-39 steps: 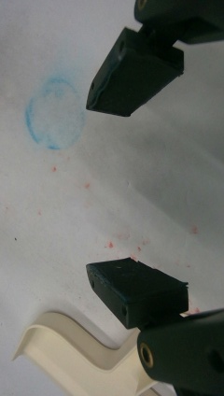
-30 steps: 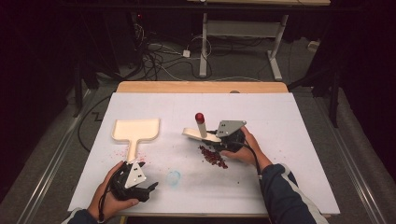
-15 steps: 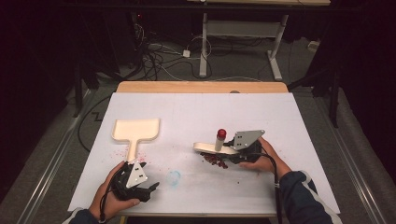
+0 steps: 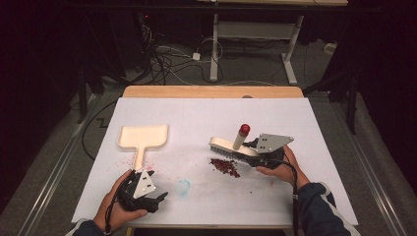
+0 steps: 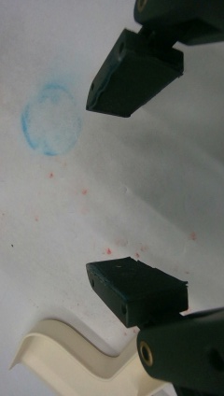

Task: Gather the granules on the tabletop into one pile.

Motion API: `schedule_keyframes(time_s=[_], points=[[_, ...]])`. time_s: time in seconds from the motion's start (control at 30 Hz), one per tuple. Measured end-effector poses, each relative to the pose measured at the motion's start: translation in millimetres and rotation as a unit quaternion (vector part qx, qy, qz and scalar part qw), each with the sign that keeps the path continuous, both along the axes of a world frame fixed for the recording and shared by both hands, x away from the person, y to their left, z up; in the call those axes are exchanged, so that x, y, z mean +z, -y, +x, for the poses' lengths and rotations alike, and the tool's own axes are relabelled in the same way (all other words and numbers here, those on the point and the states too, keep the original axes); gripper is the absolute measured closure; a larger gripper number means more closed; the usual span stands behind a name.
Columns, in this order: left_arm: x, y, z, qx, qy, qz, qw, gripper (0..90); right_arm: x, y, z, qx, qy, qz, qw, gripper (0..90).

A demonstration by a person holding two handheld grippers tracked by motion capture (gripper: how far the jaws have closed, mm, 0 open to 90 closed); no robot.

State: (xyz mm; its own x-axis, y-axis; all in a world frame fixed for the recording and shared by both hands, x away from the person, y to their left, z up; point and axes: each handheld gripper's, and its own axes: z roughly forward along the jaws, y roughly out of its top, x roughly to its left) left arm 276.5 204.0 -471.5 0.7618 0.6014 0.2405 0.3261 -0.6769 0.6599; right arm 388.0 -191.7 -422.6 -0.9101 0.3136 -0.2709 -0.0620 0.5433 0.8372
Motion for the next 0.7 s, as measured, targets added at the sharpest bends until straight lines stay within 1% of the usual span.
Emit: schedule_keyframes(time_s=[0.03, 0.1, 0.17, 0.2, 0.3, 0.33, 0.37, 0.4, 0.43, 0.53, 0.6, 0.7], points=[[0.3, 0.0, -0.1, 0.0, 0.001, 0.0, 1.0, 19.0, 3.0, 0.8, -2.3, -0.002, 0.0, 0.007, 1.0, 67.5], [1.0, 0.3, -0.8, -0.001, 0.003, -0.001, 1.0, 19.0, 10.4, 0.8, -8.8, -0.014, -0.001, 0.012, 0.9998, 67.5], [1.5, 0.7, -1.8, -0.002, 0.005, 0.0, 1.0, 19.0, 18.0, -1.0, -18.3, -0.016, -0.01, 0.012, 0.9998, 67.5], [1.8, 0.6, -2.0, -0.002, 0.006, 0.001, 1.0, 19.0, 21.1, -2.5, -23.8, -0.009, -0.014, 0.013, 0.9998, 67.5], [2.9, -0.4, -2.4, -0.003, 0.01, 0.004, 0.9999, 19.0, 24.1, -10.3, -38.5, 0.01, -0.049, 0.022, 0.9985, 67.6], [3.6, -0.9, -2.6, -0.003, 0.012, 0.004, 0.9999, 19.0, 23.2, -14.1, -42.5, 0.016, -0.061, 0.019, 0.9978, 67.6], [4.0, -1.3, -3.4, -0.001, 0.01, 0.003, 0.9999, 18.9, 21.7, -18.0, -46.1, 0.023, -0.075, 0.013, 0.9968, 67.6], [4.8, -2.0, -4.2, 0.001, 0.012, 0.004, 0.9999, 19.0, 19.3, -21.8, -49.2, 0.03, -0.09, 0.009, 0.9955, 67.6], [5.9, -3.4, -4.4, 0.0, 0.016, 0.006, 0.9999, 19.0, 16.8, -25.4, -52.0, 0.034, -0.101, 0.003, 0.9943, 67.6], [8.9, -8.3, -4.5, 0.01, 0.022, 0.0, 0.9997, 19.0, 8.9, -32.8, -56.3, 0.057, -0.13, -0.014, 0.9897, 67.6], [9.8, -10.6, -3.4, 0.014, 0.022, -0.008, 0.9996, 19.0, 2.8, -35.7, -55.3, 0.067, -0.133, -0.024, 0.9886, 67.6], [8.4, -9.4, -2.5, 0.012, 0.019, -0.006, 0.9997, 19.0, -7.2, -38.2, -46.3, 0.072, -0.138, -0.041, 0.987, 67.6]])
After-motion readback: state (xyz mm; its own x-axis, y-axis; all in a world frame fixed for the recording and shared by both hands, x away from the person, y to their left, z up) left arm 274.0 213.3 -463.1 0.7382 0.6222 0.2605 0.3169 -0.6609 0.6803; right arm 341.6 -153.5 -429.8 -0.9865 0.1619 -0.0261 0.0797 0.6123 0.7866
